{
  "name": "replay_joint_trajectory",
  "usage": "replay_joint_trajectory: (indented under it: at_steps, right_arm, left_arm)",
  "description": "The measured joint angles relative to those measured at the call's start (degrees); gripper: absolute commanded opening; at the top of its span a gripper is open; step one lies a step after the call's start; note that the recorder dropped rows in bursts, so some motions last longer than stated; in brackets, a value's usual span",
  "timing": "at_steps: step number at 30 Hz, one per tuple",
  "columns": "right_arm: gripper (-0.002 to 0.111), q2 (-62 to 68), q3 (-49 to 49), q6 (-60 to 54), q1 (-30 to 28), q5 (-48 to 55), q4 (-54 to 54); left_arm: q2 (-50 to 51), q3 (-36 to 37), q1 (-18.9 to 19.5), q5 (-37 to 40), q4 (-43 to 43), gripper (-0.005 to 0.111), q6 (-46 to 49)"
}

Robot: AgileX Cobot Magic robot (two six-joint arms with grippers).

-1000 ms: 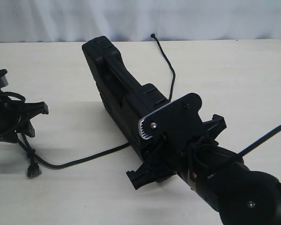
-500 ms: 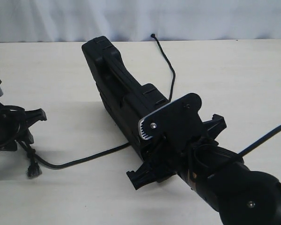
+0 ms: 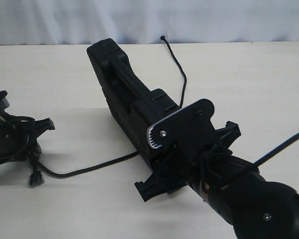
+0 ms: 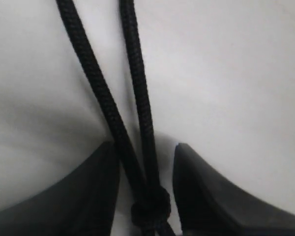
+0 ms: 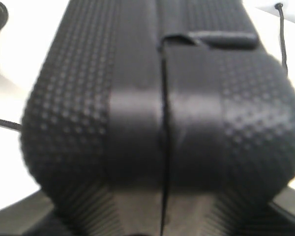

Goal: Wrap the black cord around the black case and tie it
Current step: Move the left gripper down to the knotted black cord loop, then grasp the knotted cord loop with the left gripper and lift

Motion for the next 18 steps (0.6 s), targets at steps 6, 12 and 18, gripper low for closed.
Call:
replay_joint_trajectory:
  at_steps: [6,12,18]
  right_arm:
    - [0.004,0.0,0.0,0.0,0.0,0.0,0.0]
    - [0.004,0.0,0.0,0.0,0.0,0.0,0.0]
    - [0.004,0.0,0.0,0.0,0.0,0.0,0.0]
  left_arm:
    - [0.4,0.0,0.0,-2.8,0.0,0.02,0.9]
    - [0.7,0.0,0.0,-3.5,0.0,0.0,5.6]
    - [0.0,0.1,0.0,-3.7,1.1,0.0,13.6]
